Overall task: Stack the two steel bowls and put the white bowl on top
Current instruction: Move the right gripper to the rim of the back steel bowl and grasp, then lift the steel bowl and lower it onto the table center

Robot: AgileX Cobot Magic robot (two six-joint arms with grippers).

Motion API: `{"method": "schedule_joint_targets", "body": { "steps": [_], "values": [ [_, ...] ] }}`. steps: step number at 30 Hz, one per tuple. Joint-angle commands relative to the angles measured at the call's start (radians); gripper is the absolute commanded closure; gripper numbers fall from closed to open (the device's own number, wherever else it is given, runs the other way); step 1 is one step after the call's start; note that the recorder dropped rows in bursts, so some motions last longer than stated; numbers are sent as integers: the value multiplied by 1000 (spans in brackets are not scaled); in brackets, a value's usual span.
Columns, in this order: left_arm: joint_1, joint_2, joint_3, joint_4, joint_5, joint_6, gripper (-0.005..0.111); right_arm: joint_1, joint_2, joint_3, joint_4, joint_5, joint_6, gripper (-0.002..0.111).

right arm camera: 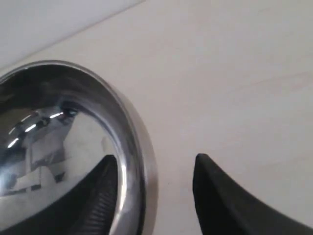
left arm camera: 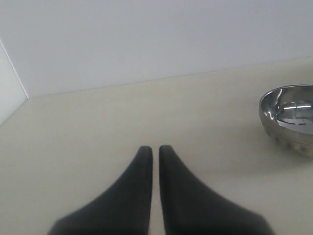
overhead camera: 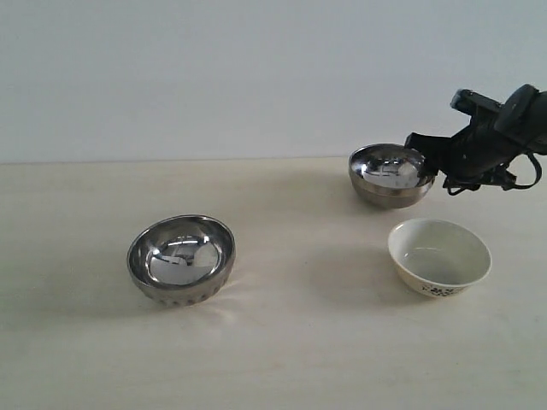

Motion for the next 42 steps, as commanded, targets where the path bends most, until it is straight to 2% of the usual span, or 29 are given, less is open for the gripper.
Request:
{"method": "schedule_joint_targets", "body": {
  "steps": [1,3,8,17,26,35,38,42],
  "values": [
    [2,-4,3,-7,-7,-10,103,30,0,-6,12,-19,-2,68],
    [2,-4,3,-7,-7,-10,103,40,6,-6,12,-24,-2,77],
    [2,-4,3,-7,-7,-10,103,59,11,-6,9,-29,-2,108],
    [2,-4,3,-7,-7,-10,103,59,-112,-6,10,76,-19,108],
    [2,-4,3,-7,-7,-10,103,59,-289,15,5,324,-53,108],
    [2,-4,3,-7,-7,-10,103,73,-554,403,-11,192,-128,108],
    [2,-4,3,-7,-7,-10,103,121,-630,527,-15,141,-144,108],
    [2,-4,3,-7,-7,-10,103,235,-681,623,-15,91,-153,108]
  ]
}}
